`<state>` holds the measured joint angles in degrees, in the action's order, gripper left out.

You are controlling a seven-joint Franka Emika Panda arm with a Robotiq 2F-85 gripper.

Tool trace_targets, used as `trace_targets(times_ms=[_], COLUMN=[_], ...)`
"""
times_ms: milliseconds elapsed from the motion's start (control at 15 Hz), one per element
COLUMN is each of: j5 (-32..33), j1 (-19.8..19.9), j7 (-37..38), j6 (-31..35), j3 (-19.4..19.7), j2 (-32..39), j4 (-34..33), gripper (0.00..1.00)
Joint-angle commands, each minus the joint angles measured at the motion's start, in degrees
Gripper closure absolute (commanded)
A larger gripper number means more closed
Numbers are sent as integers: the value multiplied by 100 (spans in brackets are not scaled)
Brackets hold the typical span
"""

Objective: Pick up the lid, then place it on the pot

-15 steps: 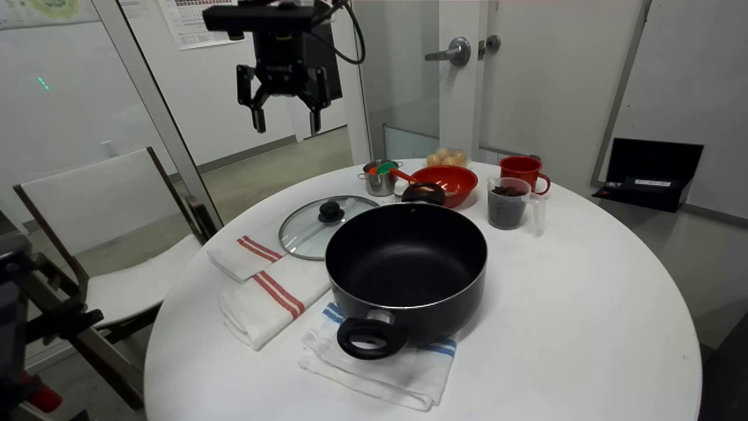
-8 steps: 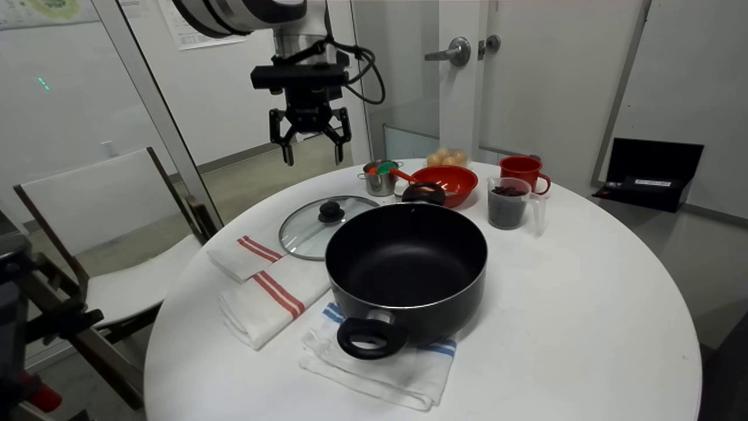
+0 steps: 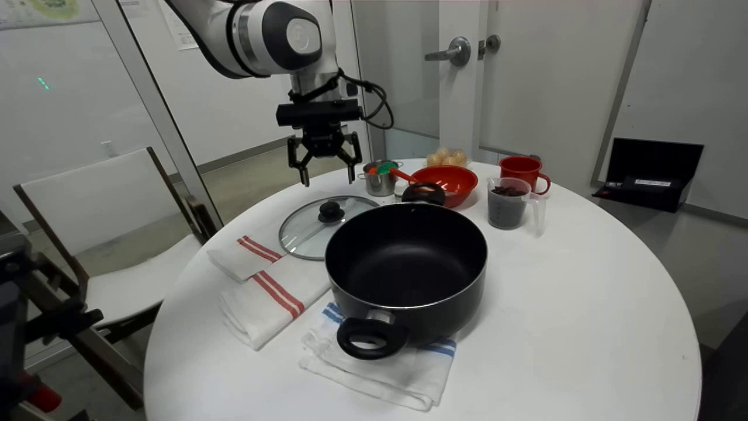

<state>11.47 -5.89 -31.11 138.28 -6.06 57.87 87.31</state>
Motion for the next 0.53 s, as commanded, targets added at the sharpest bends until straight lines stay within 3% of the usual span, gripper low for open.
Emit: trace_targets(times_ms=[0,467], j5=[196,311], j1=[12,11], j7=[-35,-135], j6=[83,101], j3=[-65,-88], j2=[461,896], j4=[-461,-793], gripper=[0,0])
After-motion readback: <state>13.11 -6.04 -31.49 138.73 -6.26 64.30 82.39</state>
